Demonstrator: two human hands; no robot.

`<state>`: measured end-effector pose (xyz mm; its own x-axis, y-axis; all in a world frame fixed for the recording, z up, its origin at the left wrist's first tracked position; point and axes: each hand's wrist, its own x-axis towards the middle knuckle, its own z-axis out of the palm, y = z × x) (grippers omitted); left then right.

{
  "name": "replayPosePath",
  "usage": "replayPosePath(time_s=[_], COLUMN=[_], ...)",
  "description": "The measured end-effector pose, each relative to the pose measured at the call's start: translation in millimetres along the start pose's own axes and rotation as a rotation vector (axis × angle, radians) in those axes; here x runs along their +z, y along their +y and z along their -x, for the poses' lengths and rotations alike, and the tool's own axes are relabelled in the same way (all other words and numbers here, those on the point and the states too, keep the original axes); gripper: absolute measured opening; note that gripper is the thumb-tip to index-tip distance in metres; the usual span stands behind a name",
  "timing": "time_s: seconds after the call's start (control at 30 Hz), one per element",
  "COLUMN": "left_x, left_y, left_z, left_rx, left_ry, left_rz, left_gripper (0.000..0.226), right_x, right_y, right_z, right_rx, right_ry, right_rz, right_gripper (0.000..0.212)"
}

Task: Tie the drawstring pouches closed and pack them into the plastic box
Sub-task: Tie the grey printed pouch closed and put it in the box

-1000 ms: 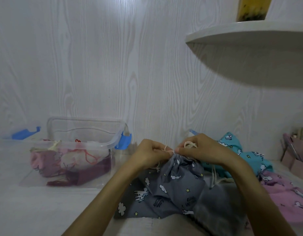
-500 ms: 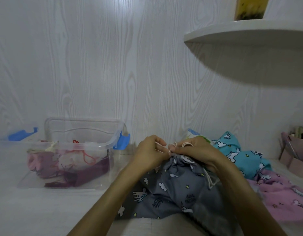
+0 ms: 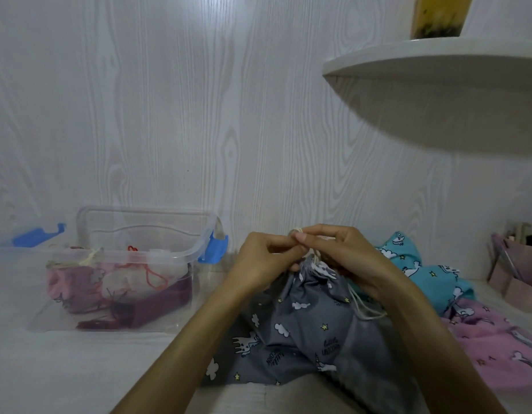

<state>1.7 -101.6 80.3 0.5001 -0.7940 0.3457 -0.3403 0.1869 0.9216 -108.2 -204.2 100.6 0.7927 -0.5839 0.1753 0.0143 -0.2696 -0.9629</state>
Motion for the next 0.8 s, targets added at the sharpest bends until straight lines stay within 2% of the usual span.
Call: replayPosePath(time_s=[0.07, 0.13, 0.2, 0.3, 0.33, 0.4, 0.47, 0.53, 0.63, 0.73, 0.8], left_x=[1.4, -1.4, -7.2, -10.5, -10.4, -10.6, -11.5, -12.1, -8.4, 0.5, 7.8], left_y=[1.0, 0.4, -2.4, -0.5, 0.6, 1.0, -1.1, -5.0, -11.2, -14.3, -13.6], left_z=[1.5, -0.2, -5.0, -6.3, -4.8, -2.3, -2.2, -3.0, -4.4, -3.6, 0.4], left_rx=[-0.041, -0.131, -0.235, -0.316, -0.307, -0.253, -0.193, -0.171, -0.150, -0.126, -0.097], left_ry=[0.030, 0.029, 0.005, -0.079, -0.113, -0.168, -0.198, -0.214, -0.269, -0.395, -0.466], left_rz=[0.079, 0.184, 0.327, 0.443, 0.382, 0.118, -0.091, -0.178, -0.211, -0.231, -0.255], left_gripper=[0.019, 0.022, 0.023, 0.023, 0.023, 0.024, 0.021, 0.019, 0.027, 0.024, 0.022], right_x=[-1.0, -8.4, -17.8, -19.0, -16.7, -13.4, -14.2, -19.6, -31.2, -36.1, -30.8], right_y=[-0.8, 0.5, 3.2, 6.7, 6.8, 6.6, 3.7, -4.0, -17.3, -28.8, -33.2], right_z=[-1.4, -1.6, -1.3, -0.4, -0.6, -0.8, 3.0, 8.9, 16.3, 22.9, 24.1], right_rx=[-0.022, 0.012, 0.056, 0.070, 0.071, 0.103, 0.223, 0.342, 0.277, 0.080, -0.062], right_ry=[0.086, 0.165, 0.134, 0.027, 0.010, -0.033, -0.122, -0.188, -0.123, -0.056, -0.026], right_rz=[0.117, 0.333, 0.523, 0.632, 0.683, 0.804, 0.904, 0.972, 0.843, 0.554, 0.470], right_gripper=[0.012, 0.019, 0.027, 0.024, 0.023, 0.024, 0.036, 0.049, 0.052, 0.046, 0.041])
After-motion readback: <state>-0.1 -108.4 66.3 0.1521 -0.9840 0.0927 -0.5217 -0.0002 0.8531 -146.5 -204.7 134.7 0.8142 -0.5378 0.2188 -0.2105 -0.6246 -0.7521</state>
